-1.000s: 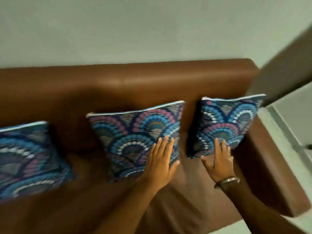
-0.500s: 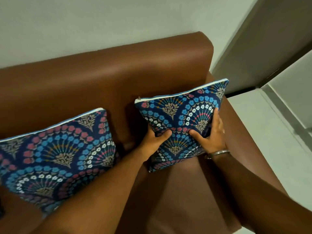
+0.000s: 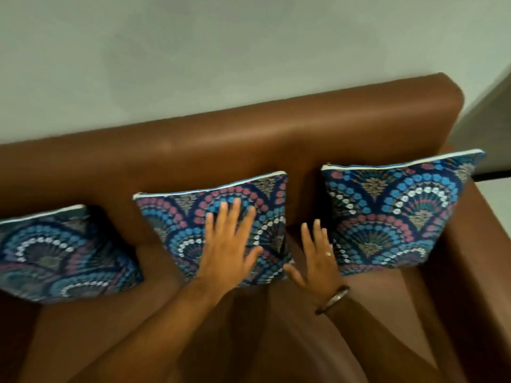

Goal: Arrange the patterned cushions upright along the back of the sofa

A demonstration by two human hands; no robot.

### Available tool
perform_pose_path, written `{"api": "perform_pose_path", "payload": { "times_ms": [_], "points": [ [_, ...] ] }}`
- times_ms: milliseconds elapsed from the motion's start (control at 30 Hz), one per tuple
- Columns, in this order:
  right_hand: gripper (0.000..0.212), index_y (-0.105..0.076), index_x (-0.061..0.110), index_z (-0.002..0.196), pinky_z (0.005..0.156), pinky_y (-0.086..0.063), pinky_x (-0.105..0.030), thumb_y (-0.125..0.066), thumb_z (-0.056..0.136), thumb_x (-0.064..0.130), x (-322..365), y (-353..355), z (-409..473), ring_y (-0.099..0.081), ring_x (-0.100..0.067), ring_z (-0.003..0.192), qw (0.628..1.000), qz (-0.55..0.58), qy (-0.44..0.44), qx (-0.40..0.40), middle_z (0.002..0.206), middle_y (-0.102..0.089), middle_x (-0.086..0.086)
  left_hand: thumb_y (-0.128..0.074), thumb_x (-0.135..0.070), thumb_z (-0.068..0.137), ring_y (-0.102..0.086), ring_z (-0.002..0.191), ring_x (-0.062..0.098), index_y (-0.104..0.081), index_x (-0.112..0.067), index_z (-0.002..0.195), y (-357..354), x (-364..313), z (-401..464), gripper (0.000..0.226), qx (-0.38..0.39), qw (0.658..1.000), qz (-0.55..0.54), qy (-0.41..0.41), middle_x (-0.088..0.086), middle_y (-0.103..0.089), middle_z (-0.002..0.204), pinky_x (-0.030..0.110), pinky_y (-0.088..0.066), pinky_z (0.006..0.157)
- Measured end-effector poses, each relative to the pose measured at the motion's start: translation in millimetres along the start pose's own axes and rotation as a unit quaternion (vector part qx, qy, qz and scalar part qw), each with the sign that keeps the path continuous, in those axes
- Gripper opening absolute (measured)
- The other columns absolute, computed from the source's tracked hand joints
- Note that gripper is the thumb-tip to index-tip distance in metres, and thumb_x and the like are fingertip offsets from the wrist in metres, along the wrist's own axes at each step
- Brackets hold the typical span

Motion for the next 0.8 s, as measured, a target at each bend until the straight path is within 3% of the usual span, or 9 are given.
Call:
{"api": "perform_pose_path", "payload": {
  "times_ms": [67,133,200,267,367,500,600,667,800],
  "points": [
    [0.109,0.02,0.052,0.143,0.11,-0.017,-0.069,-0.046,0.065,0.088,23,-36,6,0.008,-0.035,0.148,0.993,0.089,-0.054,0.057,0.16,0.021,0.002,-0.048,-0.067,0.089,-0.012,0.15,0.043,-0.02,-0.017,0.157,25,83,-12,0.089,-0.006,0.994,0.075,0.081,0.02,-0.019,0.164,0.062,-0.009,0.118],
    [0.124,0.019,0.059,0.138,0.11,-0.018,-0.07,-0.06,0.048,0.089,19,-59,17,0.007,-0.037,0.148,0.973,0.166,-0.147,0.067,0.16,0.024,0.004,-0.038,-0.081,0.083,-0.008,0.151,0.041,-0.014,-0.019,0.158,30,153,-10,0.101,0.07,0.982,0.094,0.148,0.017,-0.016,0.165,0.061,-0.006,0.119],
    [0.134,0.016,0.057,0.141,0.109,-0.021,-0.07,-0.072,0.043,0.082,8,-78,29,0.004,-0.035,0.148,0.954,0.2,-0.213,0.071,0.162,0.018,0.001,-0.037,-0.087,0.076,-0.006,0.152,0.038,-0.014,-0.021,0.158,21,188,0,0.108,0.135,0.978,0.069,0.147,0.012,-0.017,0.166,0.059,-0.002,0.121],
    [0.134,0.008,0.05,0.147,0.11,-0.028,-0.066,-0.08,0.048,0.073,11,-88,39,-0.012,-0.031,0.148,0.95,0.229,-0.202,0.063,0.165,-0.003,-0.001,-0.055,-0.08,0.076,-0.011,0.152,0.035,-0.033,-0.018,0.15,13,192,10,0.099,0.131,0.984,-0.002,0.125,0.011,-0.035,0.158,0.059,-0.002,0.121],
    [0.126,-0.012,0.038,0.151,0.105,-0.043,-0.054,-0.086,0.052,0.061,17,-93,46,-0.041,-0.024,0.136,0.956,0.233,-0.177,0.01,0.151,-0.041,0.0,-0.072,-0.063,0.075,-0.029,0.145,0.032,-0.052,-0.013,0.124,17,187,16,0.072,0.086,0.987,-0.046,0.124,0.009,-0.057,0.13,0.061,-0.004,0.12],
    [0.12,-0.015,0.034,0.151,0.105,-0.043,-0.046,-0.085,0.057,0.059,45,-109,51,-0.043,-0.022,0.135,0.958,0.236,-0.159,0.02,0.151,-0.041,0.001,-0.077,-0.058,0.073,-0.048,0.124,0.032,-0.054,-0.018,0.103,31,207,-8,0.055,0.026,0.988,-0.043,0.144,-0.003,-0.052,0.099,0.063,-0.016,0.116],
    [0.128,-0.007,0.044,0.15,0.103,-0.045,-0.054,-0.084,0.05,0.067,48,-125,58,-0.045,-0.026,0.134,0.956,0.236,-0.174,0.016,0.151,-0.04,-0.001,-0.077,-0.054,0.076,-0.021,0.148,0.036,-0.051,-0.012,0.128,18,231,-20,0.072,0.067,0.978,-0.089,0.178,0.009,-0.054,0.135,0.066,-0.003,0.118],
    [0.134,0.002,0.048,0.149,0.104,-0.041,-0.06,-0.082,0.047,0.071,44,-128,59,-0.04,-0.031,0.137,0.961,0.217,-0.169,0.023,0.154,-0.035,-0.003,-0.072,-0.058,0.079,-0.004,0.152,0.034,-0.035,-0.013,0.147,15,234,-14,0.09,0.106,0.973,-0.102,0.176,0.009,-0.036,0.157,0.067,0.003,0.117],
    [0.115,0.008,0.036,0.152,0.117,-0.015,-0.059,-0.061,0.068,0.076,104,-66,45,-0.003,-0.031,0.149,0.993,0.106,-0.054,-0.023,0.164,-0.007,-0.003,-0.046,-0.081,0.082,0.012,0.152,0.032,-0.002,-0.02,0.158,23,222,-24,0.107,0.128,0.981,0.0,0.144,0.006,0.001,0.168,0.062,0.009,0.117]
  ]
}}
Point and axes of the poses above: each hand's wrist, its own z-axis towards the middle knuckle, its own y-axis out of the back of the hand, x = y × z, the point moved 7 cm from there along z, towards the middle knuckle
